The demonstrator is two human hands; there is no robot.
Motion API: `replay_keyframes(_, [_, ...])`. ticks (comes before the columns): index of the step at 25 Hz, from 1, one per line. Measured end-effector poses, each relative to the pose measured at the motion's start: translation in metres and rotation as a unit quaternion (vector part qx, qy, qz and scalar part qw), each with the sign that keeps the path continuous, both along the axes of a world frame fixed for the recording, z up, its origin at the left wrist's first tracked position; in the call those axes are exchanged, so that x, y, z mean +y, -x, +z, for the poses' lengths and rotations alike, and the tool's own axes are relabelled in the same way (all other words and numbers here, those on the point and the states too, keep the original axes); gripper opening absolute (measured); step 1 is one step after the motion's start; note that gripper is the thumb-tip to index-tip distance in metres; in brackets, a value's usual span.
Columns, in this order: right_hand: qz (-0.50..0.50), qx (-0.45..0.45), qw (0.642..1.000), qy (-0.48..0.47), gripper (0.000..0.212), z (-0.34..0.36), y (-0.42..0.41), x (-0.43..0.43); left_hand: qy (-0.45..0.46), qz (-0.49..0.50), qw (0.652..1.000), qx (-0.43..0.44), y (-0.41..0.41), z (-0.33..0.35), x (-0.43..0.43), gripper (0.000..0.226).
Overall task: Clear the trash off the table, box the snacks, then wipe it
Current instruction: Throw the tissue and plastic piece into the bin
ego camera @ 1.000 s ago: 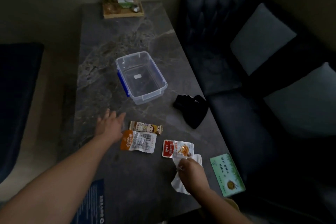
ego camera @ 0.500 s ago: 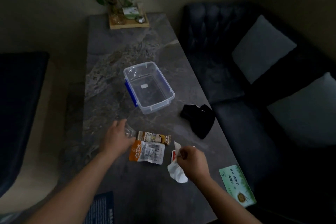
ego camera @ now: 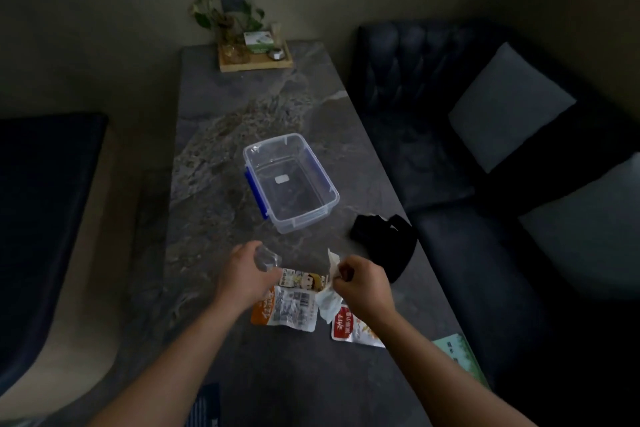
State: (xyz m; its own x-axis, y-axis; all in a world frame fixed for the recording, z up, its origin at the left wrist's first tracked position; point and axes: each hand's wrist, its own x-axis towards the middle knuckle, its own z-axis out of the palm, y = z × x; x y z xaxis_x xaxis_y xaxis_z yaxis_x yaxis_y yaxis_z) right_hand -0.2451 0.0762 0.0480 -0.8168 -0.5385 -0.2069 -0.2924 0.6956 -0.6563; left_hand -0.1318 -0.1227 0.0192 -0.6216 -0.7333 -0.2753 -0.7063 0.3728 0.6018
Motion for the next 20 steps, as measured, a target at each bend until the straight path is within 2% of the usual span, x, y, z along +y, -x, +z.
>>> replay_keyframes(5, [-0.07,-0.029,0.996,-0.036,0.011,-0.007,-0.016,0.049,-0.02,-0.074,0.997,0.007,0.009,-0.006,0.043,0.075])
replay_keyframes(9, [-0.137,-0.018,0.989,-0.043,0.027,-0.005,-0.041,0.088,-0.01,-0.168,0.985,0.024,0.016,-0.004,0.085,0.073])
replay_keyframes(15, [-0.231,-0.029,0.972,-0.035,0.012,-0.002,-0.068,0.162,-0.017,-0.253,0.967,0.024,0.018,0.005,0.159,0.07])
replay_keyframes(20, [-0.292,-0.02,0.956,-0.011,0.029,-0.01,-0.08,0.249,-0.026,-0.311,0.95,0.028,0.019,0.001,0.249,0.074])
